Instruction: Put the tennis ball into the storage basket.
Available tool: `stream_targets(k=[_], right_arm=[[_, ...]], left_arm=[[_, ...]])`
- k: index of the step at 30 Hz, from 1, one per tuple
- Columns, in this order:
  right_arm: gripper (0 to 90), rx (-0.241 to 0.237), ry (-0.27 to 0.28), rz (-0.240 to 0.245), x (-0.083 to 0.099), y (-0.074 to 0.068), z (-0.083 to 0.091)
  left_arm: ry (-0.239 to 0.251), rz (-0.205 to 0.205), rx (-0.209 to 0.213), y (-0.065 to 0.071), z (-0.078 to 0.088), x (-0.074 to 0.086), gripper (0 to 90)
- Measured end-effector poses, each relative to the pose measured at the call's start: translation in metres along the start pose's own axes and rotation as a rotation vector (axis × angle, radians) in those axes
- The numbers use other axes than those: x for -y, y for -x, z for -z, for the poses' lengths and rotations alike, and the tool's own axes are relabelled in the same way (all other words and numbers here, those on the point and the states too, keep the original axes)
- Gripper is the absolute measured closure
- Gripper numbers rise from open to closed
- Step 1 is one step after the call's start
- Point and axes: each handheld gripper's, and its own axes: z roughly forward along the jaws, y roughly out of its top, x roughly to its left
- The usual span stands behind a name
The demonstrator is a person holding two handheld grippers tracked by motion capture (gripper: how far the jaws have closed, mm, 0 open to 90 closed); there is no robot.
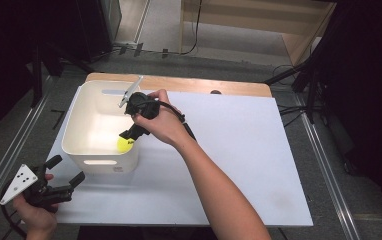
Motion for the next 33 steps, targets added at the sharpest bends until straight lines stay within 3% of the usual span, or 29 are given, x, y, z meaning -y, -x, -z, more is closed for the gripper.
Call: stream_targets(k=[18, 33], right_arm=[[11.5, 0.041, 0.073, -0.037, 0.026, 0.005, 0.025], [11.5, 0.085, 0.112, -0.107, 0.071, 0.009, 0.045]], left_arm=[[-0.001, -0.002, -0.004, 0.001, -0.001, 0.0, 0.0], [-0.004, -0.005, -0.005, 0.001, -0.001, 0.0, 0.0]])
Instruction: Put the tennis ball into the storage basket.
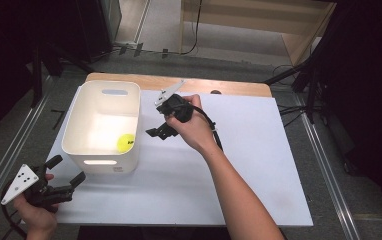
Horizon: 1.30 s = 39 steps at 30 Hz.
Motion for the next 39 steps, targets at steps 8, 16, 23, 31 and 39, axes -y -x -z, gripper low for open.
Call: stream_targets(k=[8, 16, 23, 31, 39], right_arm=[[11.5, 0.023, 0.029, -0.041, 0.025, 0.004, 0.013], [11.5, 0.043, 0.058, -0.077, 0.047, 0.005, 0.023], [11.5, 0.066, 0.083, -0.107, 0.067, 0.005, 0.032], [11.5, 0.087, 0.111, -0.157, 0.098, 0.003, 0.045], [11.5, 0.109, 0.143, -0.209, 0.132, 0.002, 0.06]], left_arm=[[-0.004, -0.002, -0.001, 0.0, 0.0, 0.0, 0.0], [-0.005, -0.003, -0.001, 0.0, 0.0, 0.0, 0.0], [-0.004, -0.002, -0.002, 0.0, 0.0, 0.0, 0.0], [-0.004, -0.003, -0.003, 0.0, 0.0, 0.0, 0.0], [-0.005, -0.004, -0.005, 0.0, 0.0, 0.0, 0.0]])
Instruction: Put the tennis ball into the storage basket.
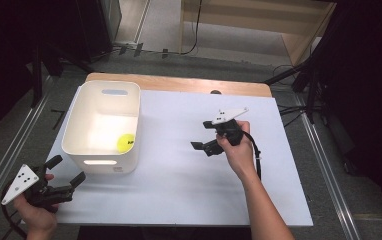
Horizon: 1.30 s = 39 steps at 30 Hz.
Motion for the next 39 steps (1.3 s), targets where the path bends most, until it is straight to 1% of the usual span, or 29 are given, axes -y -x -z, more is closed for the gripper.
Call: stream_targets(k=[1, 8, 10, 13, 16, 18, 23, 27, 29, 32, 35, 37, 39], right_arm=[[11.5, 0.004, 0.006, 0.001, 0.004, 0.001, 0.002], [11.5, 0.034, 0.05, -0.043, 0.028, 0.004, 0.017], [11.5, 0.038, 0.065, -0.058, 0.036, 0.005, 0.022], [11.5, 0.038, 0.102, -0.081, 0.049, 0.007, 0.03], [11.5, 0.04, 0.124, -0.103, 0.063, 0.008, 0.036], [11.5, 0.053, 0.133, -0.115, 0.073, 0.008, 0.04], [11.5, 0.081, 0.176, -0.137, 0.094, 0.006, 0.053], [11.5, 0.106, 0.195, -0.164, 0.111, 0.006, 0.062], [11.5, 0.112, 0.209, -0.183, 0.119, 0.006, 0.067], [11.5, 0.132, 0.221, -0.194, 0.13, 0.007, 0.075], [11.5, 0.151, 0.235, -0.215, 0.14, 0.007, 0.083], [11.5, 0.158, 0.25, -0.224, 0.148, 0.007, 0.088], [11.5, 0.176, 0.263, -0.23, 0.155, 0.007, 0.093]], left_arm=[[0.0, 0.001, -0.001, 0.0, 0.0, 0.0, 0.0], [0.0, 0.0, -0.002, 0.0, 0.0, 0.0, 0.0], [0.001, 0.0, -0.001, 0.0, 0.0, 0.0, 0.0], [0.001, -0.001, -0.002, 0.0, 0.0, 0.0, 0.0], [0.0, -0.002, -0.003, 0.0, 0.0, 0.0, 0.0], [0.001, -0.002, -0.003, 0.0, 0.0, 0.0, 0.0], [-0.001, -0.006, -0.003, 0.001, 0.0, 0.0, 0.0], [-0.002, -0.008, -0.004, 0.001, 0.0, 0.0, 0.0], [-0.004, -0.012, -0.004, 0.001, 0.0, 0.0, 0.0], [-0.008, -0.013, -0.006, 0.001, 0.0, 0.0, 0.0], [-0.007, -0.014, -0.007, 0.001, 0.0, 0.0, 0.0], [-0.007, -0.014, -0.007, 0.001, 0.0, 0.0, 0.0], [-0.007, -0.014, -0.009, 0.001, 0.0, 0.0, 0.0]])
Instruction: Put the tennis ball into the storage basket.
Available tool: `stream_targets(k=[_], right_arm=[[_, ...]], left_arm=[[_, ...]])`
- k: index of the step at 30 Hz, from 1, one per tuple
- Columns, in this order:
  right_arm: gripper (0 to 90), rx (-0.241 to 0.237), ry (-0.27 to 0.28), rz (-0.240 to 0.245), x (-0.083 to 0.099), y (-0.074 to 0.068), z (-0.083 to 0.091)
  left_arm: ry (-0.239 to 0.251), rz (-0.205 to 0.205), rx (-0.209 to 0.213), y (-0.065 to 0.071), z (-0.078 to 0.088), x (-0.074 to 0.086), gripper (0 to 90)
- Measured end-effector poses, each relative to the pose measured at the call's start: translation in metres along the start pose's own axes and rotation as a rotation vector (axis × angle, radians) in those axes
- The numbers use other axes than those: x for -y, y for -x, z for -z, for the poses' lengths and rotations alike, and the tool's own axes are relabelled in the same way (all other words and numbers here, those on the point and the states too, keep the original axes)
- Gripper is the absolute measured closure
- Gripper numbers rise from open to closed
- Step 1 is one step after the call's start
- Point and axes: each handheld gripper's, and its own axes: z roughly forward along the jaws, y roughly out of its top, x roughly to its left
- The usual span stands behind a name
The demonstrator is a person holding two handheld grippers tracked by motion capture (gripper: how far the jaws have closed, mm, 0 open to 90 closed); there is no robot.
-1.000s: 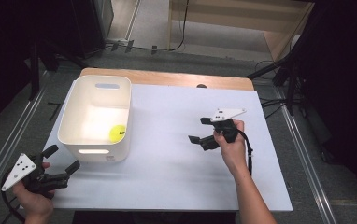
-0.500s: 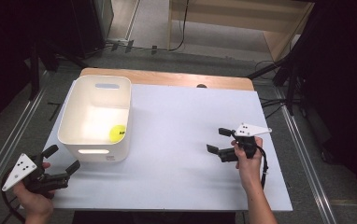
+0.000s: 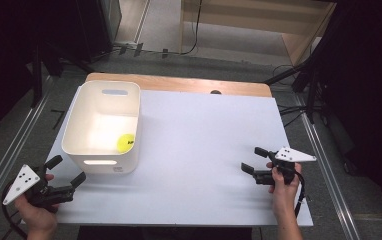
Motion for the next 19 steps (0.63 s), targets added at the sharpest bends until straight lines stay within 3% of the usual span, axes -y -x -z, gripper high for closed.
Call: stream_targets(k=[13, 16, 19], right_arm=[[9.2, 0.103, 0.156, -0.067, 0.036, 0.011, 0.045], [1.1, 0.126, 0.184, -0.098, 0.044, 0.014, 0.053], [0.6, 0.139, 0.217, -0.113, 0.048, 0.018, 0.059]], left_arm=[[-0.006, -0.008, -0.005, 0.001, 0.0, 0.0, 0.0], [-0.006, -0.008, -0.002, 0.0, -0.001, 0.0, 0.0], [-0.011, -0.01, -0.002, 0.001, -0.002, 0.0, 0.0]])
